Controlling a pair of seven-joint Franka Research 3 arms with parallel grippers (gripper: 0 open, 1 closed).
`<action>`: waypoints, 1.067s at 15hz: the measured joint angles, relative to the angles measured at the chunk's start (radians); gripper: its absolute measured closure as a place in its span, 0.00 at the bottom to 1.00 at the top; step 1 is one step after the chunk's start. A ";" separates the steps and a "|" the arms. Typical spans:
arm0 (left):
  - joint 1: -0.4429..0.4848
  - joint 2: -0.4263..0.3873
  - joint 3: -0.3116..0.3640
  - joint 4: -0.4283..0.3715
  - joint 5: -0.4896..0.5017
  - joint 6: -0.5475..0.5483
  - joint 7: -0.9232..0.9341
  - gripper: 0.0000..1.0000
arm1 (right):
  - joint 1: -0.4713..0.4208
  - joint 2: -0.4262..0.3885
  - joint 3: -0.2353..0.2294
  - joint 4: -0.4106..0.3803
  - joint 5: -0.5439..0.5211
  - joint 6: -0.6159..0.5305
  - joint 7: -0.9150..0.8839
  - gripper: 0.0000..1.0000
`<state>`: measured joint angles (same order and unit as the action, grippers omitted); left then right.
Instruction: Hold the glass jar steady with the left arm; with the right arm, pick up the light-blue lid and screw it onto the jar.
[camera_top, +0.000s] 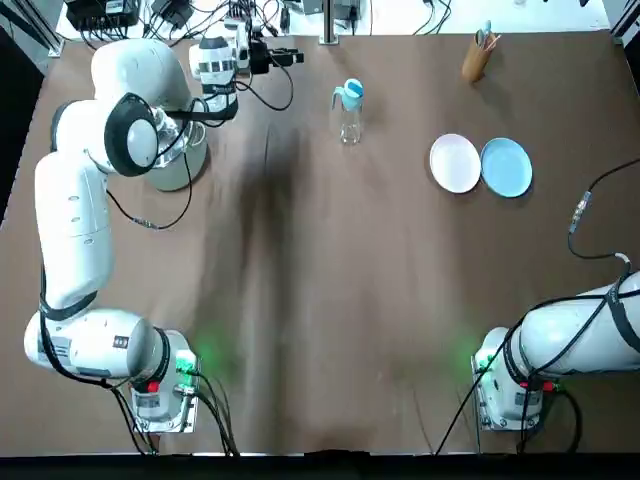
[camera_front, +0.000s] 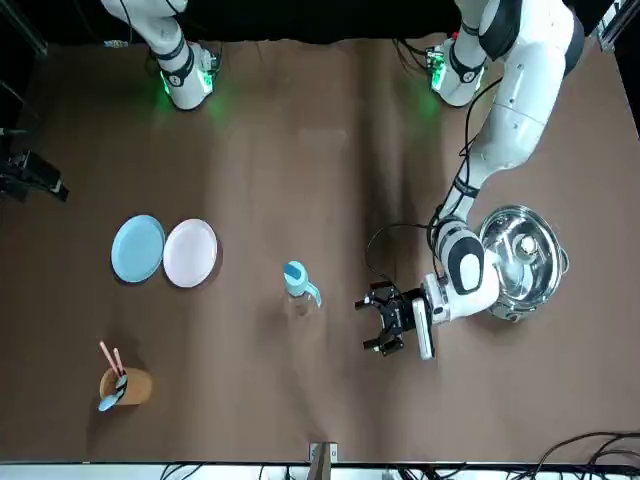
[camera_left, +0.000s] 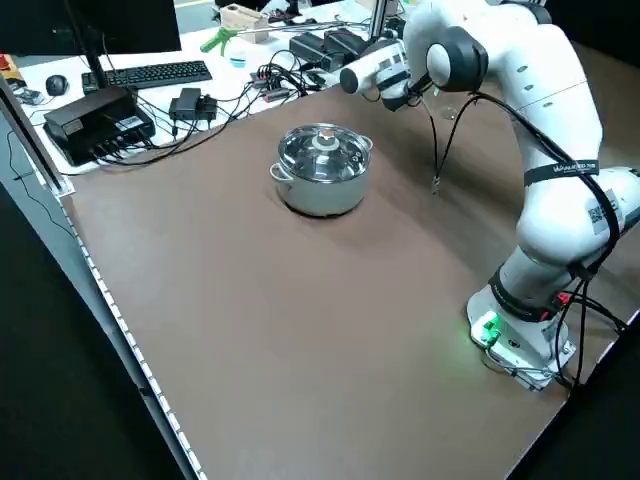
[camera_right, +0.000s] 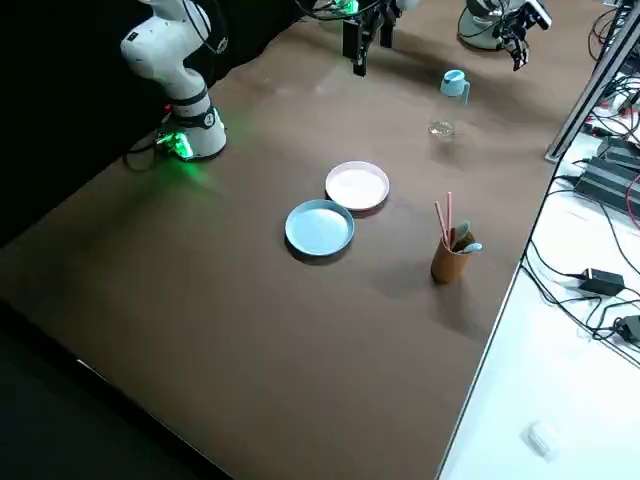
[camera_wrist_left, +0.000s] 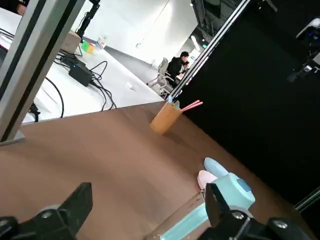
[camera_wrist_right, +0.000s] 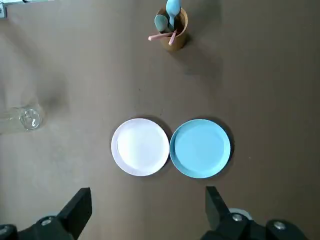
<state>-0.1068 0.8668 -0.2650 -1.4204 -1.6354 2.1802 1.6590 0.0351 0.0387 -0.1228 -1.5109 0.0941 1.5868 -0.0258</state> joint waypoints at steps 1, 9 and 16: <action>-0.002 -0.010 0.000 -0.001 0.010 0.017 -0.009 0.00 | 0.000 -0.001 0.000 0.000 0.000 0.000 0.000 0.00; -0.001 -0.152 0.001 -0.094 0.083 0.135 -0.333 0.01 | -0.014 -0.002 -0.003 -0.001 0.000 0.021 -0.001 0.00; 0.000 -0.228 0.018 -0.100 0.298 0.142 -0.933 0.00 | -0.051 -0.002 -0.004 -0.004 0.000 0.019 -0.001 0.00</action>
<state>-0.1071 0.6389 -0.2474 -1.5200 -1.3377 2.3222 0.7263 -0.0158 0.0366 -0.1270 -1.5149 0.0941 1.6054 -0.0269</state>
